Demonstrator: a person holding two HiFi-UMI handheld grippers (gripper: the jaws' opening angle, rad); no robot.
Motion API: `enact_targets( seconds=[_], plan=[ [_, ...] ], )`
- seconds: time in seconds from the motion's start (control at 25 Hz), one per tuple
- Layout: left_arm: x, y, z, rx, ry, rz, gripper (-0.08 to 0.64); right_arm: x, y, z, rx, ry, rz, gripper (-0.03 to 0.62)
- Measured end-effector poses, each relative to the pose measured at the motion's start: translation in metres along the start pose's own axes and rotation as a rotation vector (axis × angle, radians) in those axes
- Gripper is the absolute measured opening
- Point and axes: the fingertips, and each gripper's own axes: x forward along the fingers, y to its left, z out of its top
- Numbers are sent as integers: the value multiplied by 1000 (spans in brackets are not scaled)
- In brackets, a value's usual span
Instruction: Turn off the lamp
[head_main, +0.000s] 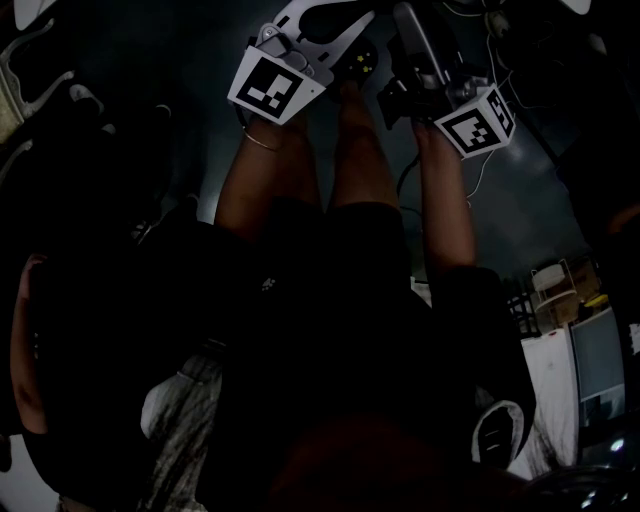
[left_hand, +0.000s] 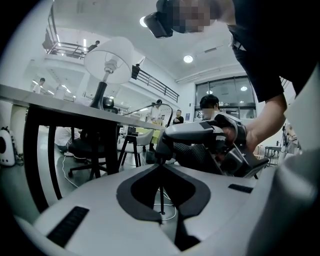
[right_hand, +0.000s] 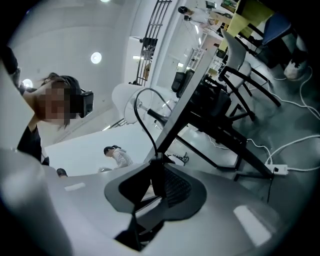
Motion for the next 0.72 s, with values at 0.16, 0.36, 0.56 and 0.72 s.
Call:
enact_targets(
  seconds=[0.16,0.36,0.56,0.72],
  plan=[
    [0,-1,-1,31,16,-15,18,-2,-1,2,4,-26,-1,71],
    [-3,0,-7,43,34,-22,17,-4,-4,5,0,-38,-10,61],
    [-1,-2,-16,-20,44,-31,18,-7,-10,1,-31,-19,-44,60],
    [-2,-6,-24,-32,73,-45,18,-9,-14,-3,-83,11,-79,61]
  ],
)
